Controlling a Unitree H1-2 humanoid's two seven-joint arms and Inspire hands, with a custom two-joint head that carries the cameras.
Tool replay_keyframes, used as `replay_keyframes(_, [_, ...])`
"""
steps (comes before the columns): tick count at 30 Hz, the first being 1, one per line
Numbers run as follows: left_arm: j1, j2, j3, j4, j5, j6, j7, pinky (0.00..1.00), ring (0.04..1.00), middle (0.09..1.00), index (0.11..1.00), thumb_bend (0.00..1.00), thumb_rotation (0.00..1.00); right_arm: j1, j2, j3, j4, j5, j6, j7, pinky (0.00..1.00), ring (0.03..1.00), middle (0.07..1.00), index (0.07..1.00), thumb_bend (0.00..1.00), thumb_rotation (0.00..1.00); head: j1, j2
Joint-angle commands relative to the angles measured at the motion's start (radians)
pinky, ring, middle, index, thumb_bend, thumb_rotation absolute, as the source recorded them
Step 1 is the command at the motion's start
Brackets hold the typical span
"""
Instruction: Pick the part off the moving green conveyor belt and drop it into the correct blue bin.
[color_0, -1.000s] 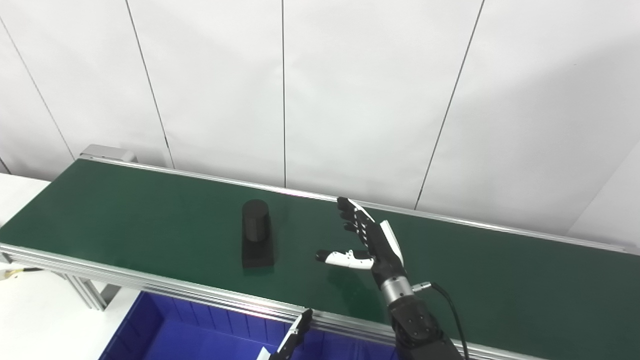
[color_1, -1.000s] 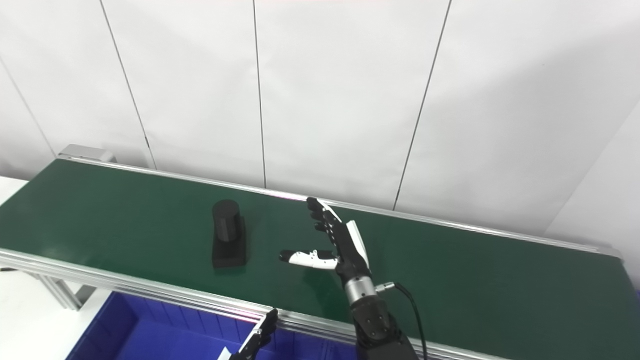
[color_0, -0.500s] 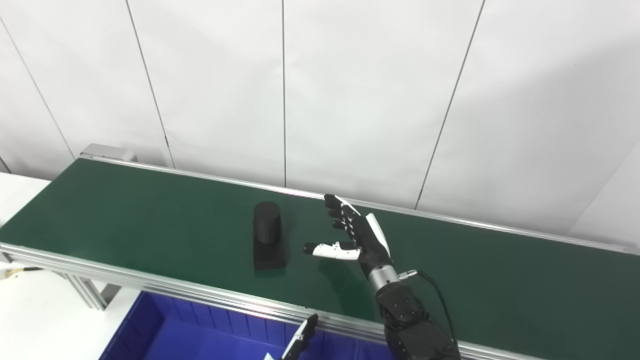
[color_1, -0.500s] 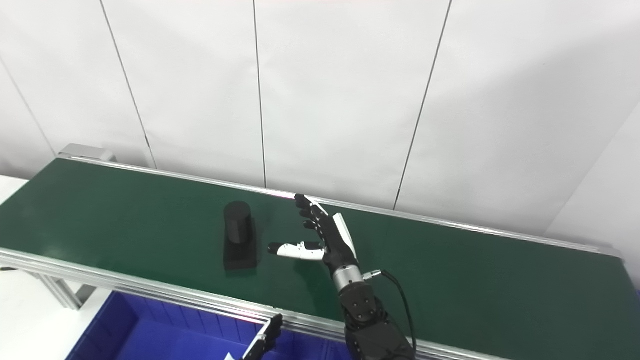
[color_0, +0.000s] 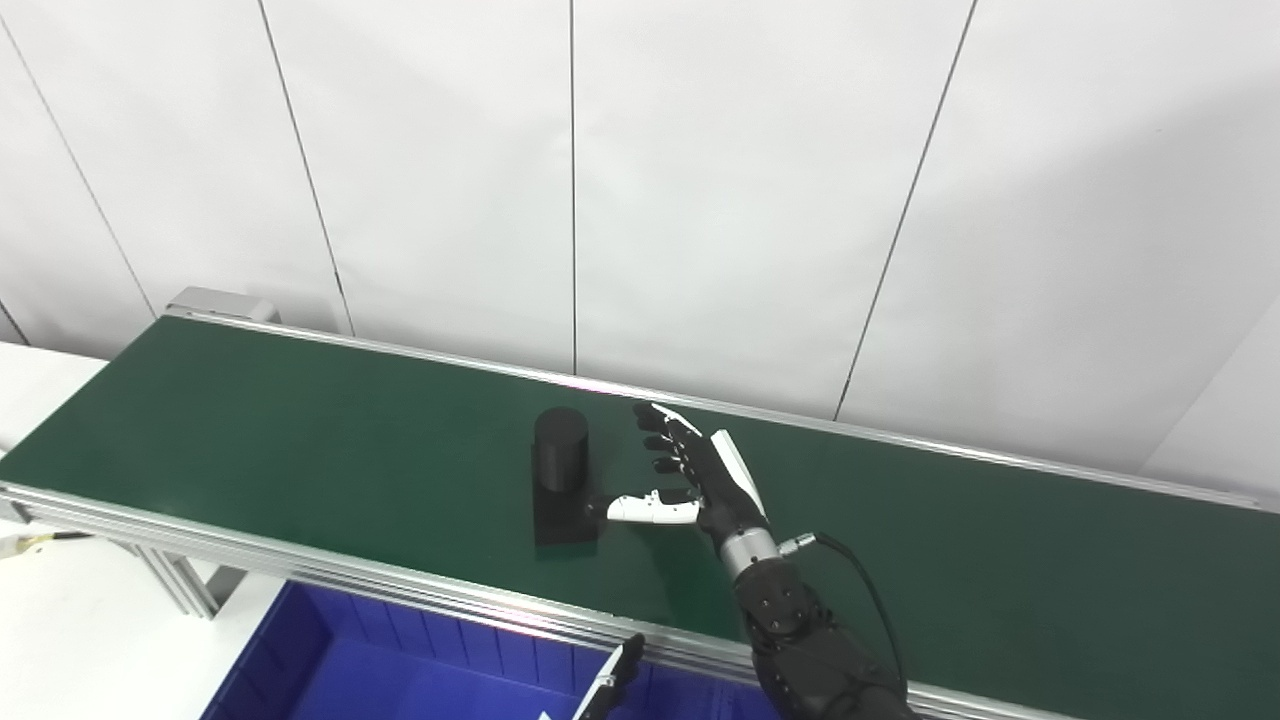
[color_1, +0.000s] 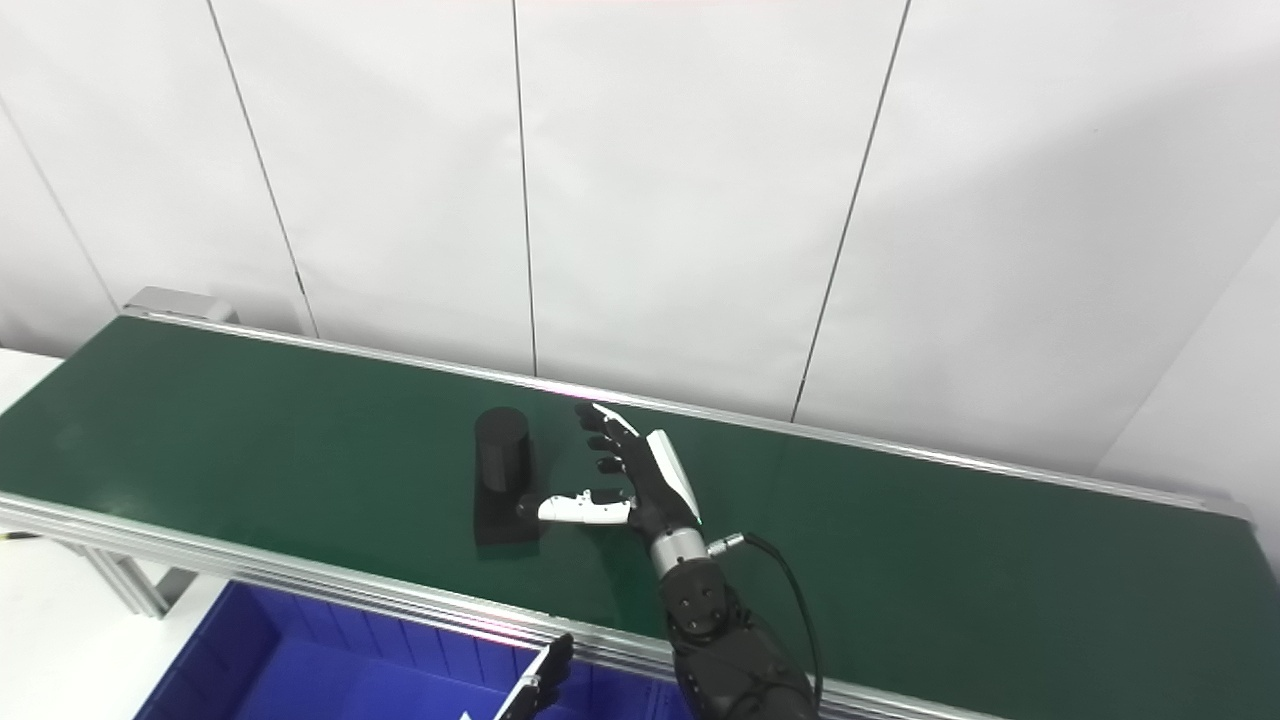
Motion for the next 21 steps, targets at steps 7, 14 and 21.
replay_keyframes(7, [-0.004, 0.002, -0.02, -0.033, 0.006, -0.032, 0.013, 0.78, 0.867, 0.883, 0.864, 0.87, 0.84, -0.078, 0.02, 0.006, 0.007, -0.029, 0.051, -0.042, 0.74, 0.842, 0.89, 0.886, 0.99, 0.31, 0.009, 0.003])
replay_keyframes(14, [-0.002, 0.002, -0.03, -0.039, 0.012, -0.032, 0.022, 0.77, 0.867, 0.882, 0.86, 0.87, 0.83, -0.091, 0.017, -0.002, 0.014, -0.033, 0.059, -0.031, 0.73, 0.843, 0.888, 0.884, 0.99, 0.31, 0.013, 0.004])
replay_keyframes(21, [0.003, 0.006, -0.039, -0.041, 0.02, -0.032, 0.033, 0.77, 0.867, 0.882, 0.86, 0.87, 0.83, -0.093, 0.01, -0.001, 0.019, -0.036, 0.056, -0.025, 0.73, 0.834, 0.878, 0.882, 0.99, 0.32, 0.009, 0.006])
